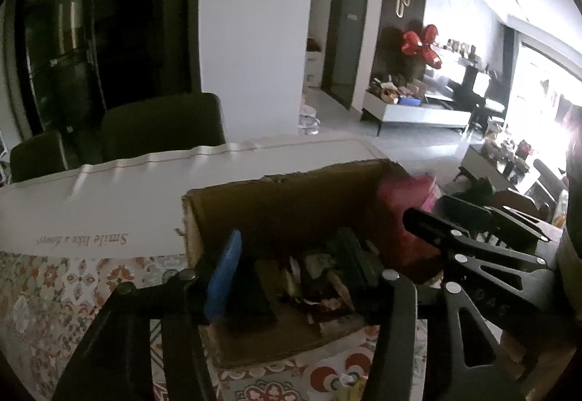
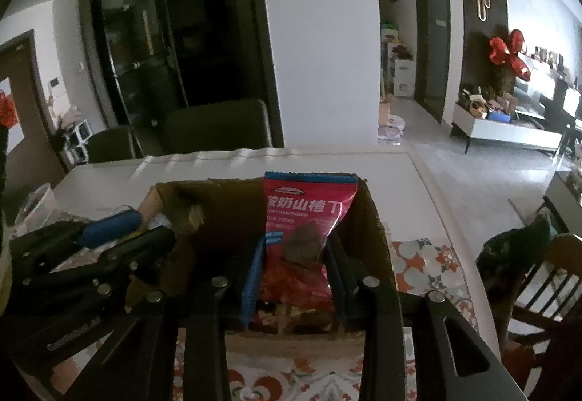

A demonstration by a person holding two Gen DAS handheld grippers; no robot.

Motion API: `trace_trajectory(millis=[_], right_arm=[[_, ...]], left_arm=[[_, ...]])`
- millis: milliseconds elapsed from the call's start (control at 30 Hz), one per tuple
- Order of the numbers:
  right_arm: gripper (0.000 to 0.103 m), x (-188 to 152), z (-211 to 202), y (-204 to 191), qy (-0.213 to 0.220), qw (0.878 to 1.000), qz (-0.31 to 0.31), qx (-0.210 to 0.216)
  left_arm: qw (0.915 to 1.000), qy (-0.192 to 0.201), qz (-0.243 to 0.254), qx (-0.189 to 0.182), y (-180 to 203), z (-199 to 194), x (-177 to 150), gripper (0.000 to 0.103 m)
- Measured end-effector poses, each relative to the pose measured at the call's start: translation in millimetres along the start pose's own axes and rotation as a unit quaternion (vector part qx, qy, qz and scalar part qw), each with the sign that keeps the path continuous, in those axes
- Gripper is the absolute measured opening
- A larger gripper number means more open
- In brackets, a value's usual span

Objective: Organize snacks
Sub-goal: 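Release both snacks into the box and withdraw both tools, then grasp the white-capped pouch with left tool while right tool grasps yellow jelly pouch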

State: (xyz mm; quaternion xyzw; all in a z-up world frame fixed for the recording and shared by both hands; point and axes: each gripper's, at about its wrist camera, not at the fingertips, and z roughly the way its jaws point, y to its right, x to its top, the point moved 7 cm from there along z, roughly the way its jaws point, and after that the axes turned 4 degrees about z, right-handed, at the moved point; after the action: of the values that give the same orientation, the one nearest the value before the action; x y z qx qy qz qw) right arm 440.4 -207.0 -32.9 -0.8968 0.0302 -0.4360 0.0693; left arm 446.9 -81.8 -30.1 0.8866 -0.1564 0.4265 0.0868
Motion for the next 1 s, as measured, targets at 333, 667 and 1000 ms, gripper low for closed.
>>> trace_trajectory(millis=[333, 667, 1000], right_arm=[[0.049, -14.8, -28.6, -6.0, 0.031, 1.0, -0.002, -0.002], [0.049, -53.6, -56.3, -16.5, 0.035, 0.999, -0.013, 0.015], [0.049, -103.4, -49.0, -22.5, -0.005, 1.0, -0.015, 0.026]], left_arm=[[0.9982, 0.043, 0.028, 0.031, -0.3, -39.3, -19.5, 0.06], [0.9966, 0.058, 0.053, 0.025, 9.5, -71.2, -55.7, 0.06], [0.9983, 0.016, 0.056, 0.008, 15.6, -63.0, -108.9, 0.06]])
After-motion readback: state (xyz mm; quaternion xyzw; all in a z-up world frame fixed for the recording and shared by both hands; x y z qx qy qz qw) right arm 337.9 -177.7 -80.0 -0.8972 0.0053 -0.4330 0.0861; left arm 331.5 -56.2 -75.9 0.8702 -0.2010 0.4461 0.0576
